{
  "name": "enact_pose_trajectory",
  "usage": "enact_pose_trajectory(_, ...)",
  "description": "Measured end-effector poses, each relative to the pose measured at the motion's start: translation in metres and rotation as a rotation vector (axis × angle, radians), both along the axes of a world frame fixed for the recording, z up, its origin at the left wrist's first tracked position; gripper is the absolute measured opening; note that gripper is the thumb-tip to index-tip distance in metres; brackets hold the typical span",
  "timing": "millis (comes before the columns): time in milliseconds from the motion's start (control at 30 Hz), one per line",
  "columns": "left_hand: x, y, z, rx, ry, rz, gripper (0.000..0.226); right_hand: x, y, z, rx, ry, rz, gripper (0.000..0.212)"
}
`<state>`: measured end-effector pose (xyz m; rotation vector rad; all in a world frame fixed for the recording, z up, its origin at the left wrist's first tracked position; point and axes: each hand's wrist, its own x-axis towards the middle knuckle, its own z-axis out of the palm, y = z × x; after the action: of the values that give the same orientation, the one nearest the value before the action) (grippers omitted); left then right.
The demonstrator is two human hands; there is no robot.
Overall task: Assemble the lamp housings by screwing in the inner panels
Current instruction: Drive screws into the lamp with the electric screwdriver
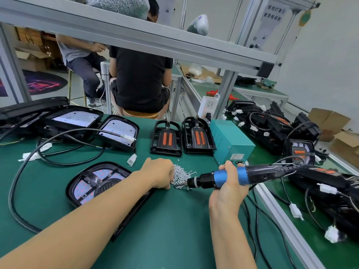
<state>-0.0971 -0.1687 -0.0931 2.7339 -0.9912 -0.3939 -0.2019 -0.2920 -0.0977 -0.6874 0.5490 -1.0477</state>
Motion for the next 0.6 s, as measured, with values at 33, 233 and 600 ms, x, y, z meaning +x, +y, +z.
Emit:
enact_pose_trajectory(33,0.000,0.000,0.000,-0.005,-0.001,-0.004,0.016,0.000,0.000,0.000,0.005,-0.003,0.006,0.030)
enact_pose_trajectory(233,0.001,-0.002,-0.002,-0.034,-0.023,-0.009,0.014,0.002,0.004,0.009,-0.003,0.038,0.027,0.029)
enact_pose_trajectory(600,0.000,-0.002,-0.005,-0.048,-0.039,-0.003,0.007,-0.001,0.004,0.009,-0.027,0.118,0.084,0.045)
